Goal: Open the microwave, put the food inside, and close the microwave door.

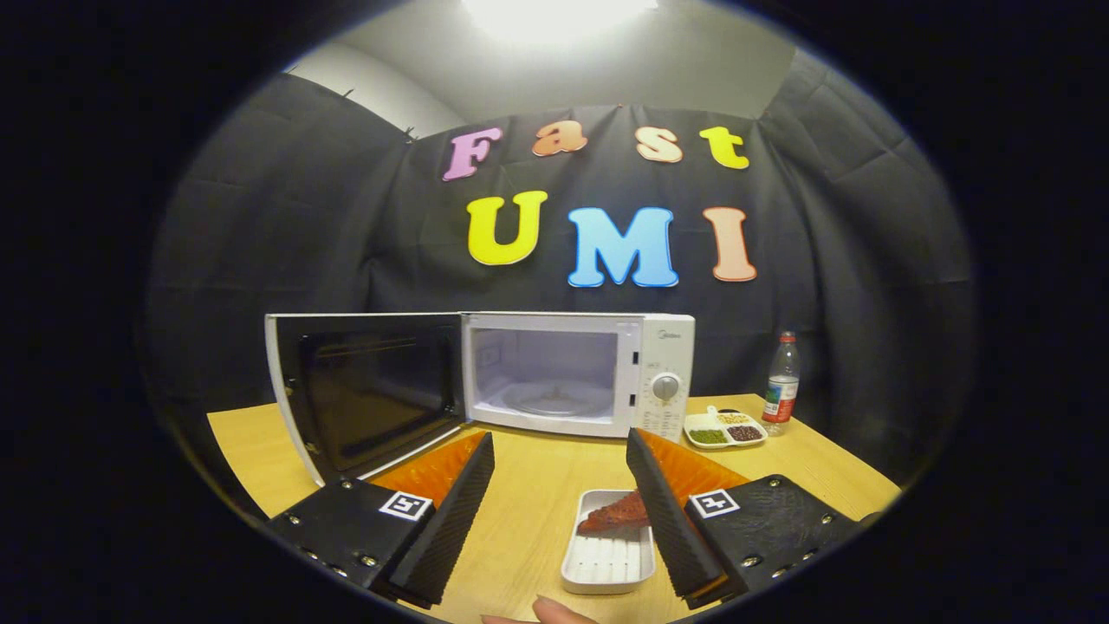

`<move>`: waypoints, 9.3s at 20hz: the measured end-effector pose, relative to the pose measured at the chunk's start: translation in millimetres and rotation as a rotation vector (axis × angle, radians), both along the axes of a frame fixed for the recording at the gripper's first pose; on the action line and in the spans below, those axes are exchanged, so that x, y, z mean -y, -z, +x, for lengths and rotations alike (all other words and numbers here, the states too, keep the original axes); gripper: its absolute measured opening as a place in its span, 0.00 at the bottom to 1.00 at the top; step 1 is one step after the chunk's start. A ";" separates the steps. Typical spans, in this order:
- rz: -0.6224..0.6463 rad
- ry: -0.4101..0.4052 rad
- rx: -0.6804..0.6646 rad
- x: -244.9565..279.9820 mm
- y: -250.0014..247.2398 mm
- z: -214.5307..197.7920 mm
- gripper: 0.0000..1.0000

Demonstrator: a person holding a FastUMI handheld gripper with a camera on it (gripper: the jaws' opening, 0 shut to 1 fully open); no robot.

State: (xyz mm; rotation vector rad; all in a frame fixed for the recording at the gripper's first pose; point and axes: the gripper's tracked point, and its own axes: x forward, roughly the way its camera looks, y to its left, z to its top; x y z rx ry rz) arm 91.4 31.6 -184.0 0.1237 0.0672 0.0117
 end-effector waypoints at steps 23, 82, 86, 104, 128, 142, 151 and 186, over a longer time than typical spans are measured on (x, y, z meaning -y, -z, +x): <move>0.875 -0.066 -0.247 56.5 94.0 85.0 0.11; 0.655 0.211 -0.094 -52.4 53.8 410.7 0.31; 0.572 0.208 -0.098 -43.6 51.2 403.2 0.73; 0.174 -0.382 0.134 -174.1 -117.7 123.5 0.99; -0.129 -0.635 -0.021 -380.7 -36.1 48.8 0.05; -0.136 -0.440 -0.072 -240.7 -13.7 44.9 0.01; -0.159 -0.200 -0.103 -115.9 5.5 103.2 0.01; -0.170 -0.004 -0.107 -32.3 -7.5 206.7 0.02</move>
